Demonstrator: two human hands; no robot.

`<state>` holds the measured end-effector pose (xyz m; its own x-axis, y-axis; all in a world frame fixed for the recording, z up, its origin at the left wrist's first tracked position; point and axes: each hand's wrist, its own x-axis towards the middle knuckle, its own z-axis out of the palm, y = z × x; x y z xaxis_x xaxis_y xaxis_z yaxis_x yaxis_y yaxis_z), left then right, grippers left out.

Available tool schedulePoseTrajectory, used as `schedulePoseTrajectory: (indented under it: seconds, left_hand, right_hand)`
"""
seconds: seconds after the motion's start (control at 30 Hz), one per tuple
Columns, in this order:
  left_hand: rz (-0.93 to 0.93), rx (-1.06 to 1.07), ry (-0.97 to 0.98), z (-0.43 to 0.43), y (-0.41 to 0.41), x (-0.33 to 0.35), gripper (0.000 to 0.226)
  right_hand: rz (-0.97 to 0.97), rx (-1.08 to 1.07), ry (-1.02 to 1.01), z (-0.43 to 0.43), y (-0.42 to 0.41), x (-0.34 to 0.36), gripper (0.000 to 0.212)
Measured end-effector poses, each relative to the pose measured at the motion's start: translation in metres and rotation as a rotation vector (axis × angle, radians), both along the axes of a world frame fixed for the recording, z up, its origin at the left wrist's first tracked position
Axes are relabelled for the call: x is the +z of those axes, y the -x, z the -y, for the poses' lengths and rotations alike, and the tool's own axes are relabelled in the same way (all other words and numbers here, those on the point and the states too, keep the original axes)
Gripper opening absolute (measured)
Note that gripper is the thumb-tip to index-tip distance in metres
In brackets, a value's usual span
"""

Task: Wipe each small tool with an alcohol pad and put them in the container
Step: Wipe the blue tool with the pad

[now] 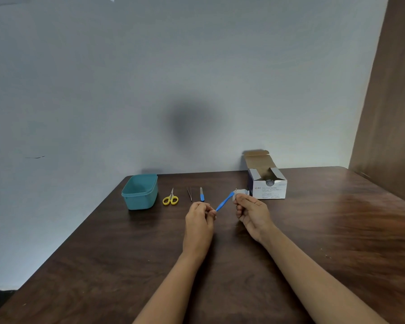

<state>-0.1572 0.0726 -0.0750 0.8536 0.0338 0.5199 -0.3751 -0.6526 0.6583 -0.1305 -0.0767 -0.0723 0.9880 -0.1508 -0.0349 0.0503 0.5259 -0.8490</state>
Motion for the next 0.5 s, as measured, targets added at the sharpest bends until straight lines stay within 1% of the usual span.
schedulePoseTrajectory:
  seconds: [0.27, 0.5]
  left_hand:
    - [-0.001, -0.004, -0.017, 0.0011, -0.0009, 0.0005, 0.012]
    - [0.011, -0.002, -0.023, 0.0013, -0.0030, -0.0003, 0.011]
  right_hand:
    - [-0.024, 0.007, -0.060, 0.0025, -0.0009, 0.0015, 0.014]
    - [-0.022, -0.011, -0.013, 0.0003, 0.0017, 0.0037, 0.013]
